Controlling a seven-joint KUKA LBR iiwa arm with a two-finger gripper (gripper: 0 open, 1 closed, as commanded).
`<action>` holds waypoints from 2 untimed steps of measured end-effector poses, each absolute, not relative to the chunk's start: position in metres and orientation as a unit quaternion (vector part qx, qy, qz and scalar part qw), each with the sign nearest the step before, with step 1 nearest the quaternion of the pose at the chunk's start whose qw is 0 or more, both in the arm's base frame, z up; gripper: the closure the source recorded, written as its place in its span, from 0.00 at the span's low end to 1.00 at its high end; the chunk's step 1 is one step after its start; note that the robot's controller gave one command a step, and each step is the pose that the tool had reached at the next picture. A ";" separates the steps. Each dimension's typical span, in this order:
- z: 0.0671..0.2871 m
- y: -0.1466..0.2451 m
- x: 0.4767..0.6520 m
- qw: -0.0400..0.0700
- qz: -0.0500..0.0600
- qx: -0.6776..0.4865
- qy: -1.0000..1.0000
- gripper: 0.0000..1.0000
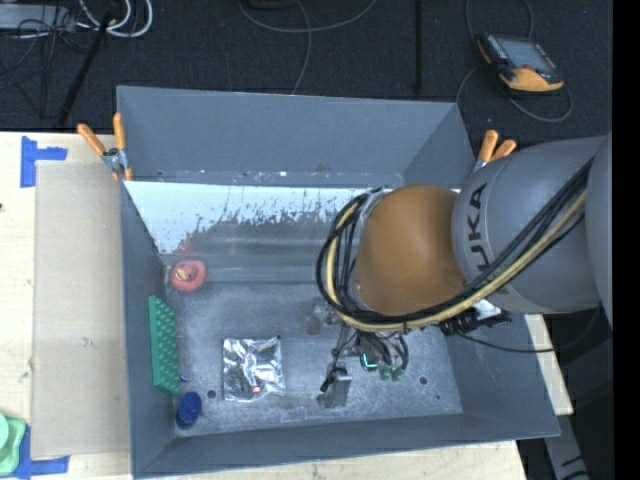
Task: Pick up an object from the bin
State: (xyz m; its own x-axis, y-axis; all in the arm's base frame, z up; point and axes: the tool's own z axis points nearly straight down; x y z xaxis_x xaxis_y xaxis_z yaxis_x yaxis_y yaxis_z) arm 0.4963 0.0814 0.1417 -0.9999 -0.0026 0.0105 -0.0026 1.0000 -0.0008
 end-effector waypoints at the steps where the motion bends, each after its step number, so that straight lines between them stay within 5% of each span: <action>1: 0.071 0.135 0.539 0.001 0.000 0.080 -0.997 0.00; 2: 0.073 0.134 0.540 0.001 0.000 0.078 -0.997 1.00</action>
Offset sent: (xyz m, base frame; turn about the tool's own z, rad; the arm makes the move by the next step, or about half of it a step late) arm 0.0433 0.0528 -0.0686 -0.1569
